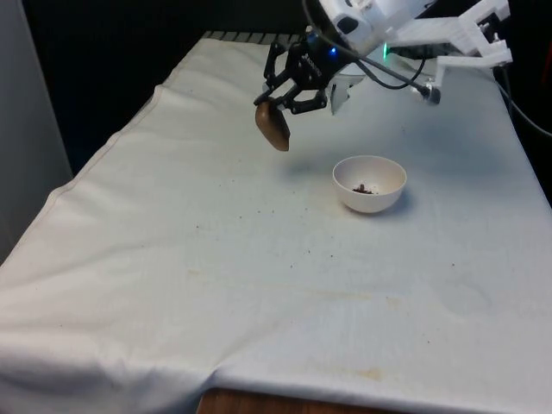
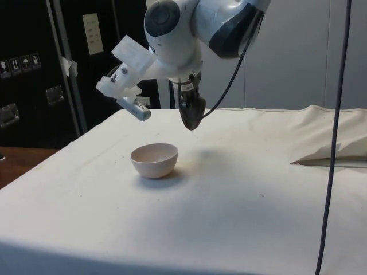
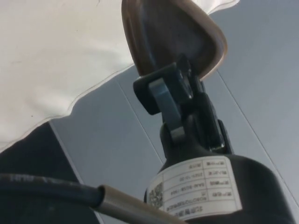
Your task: Pour the coffee beans from the cup into the bowl.
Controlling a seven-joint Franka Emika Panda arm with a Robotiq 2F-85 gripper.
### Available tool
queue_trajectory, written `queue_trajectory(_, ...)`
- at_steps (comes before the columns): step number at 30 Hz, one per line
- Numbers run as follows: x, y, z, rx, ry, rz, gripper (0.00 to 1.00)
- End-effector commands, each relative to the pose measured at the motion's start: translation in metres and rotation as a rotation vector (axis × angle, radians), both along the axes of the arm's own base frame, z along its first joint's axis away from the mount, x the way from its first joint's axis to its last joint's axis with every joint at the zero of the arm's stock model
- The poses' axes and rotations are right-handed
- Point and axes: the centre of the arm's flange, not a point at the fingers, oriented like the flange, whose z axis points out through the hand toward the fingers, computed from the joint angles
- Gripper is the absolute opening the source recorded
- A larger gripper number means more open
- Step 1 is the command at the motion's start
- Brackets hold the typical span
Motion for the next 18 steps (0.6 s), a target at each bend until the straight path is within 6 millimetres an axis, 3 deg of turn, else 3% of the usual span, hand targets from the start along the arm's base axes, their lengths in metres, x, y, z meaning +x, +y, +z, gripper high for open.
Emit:
queue_trajectory(1,0.0,-0.004,0.0,0.024,0.003,0.001,0.04)
queue_trajectory(18,0.003,-0.019,0.002,0.1,-0.017,-0.054,0.04)
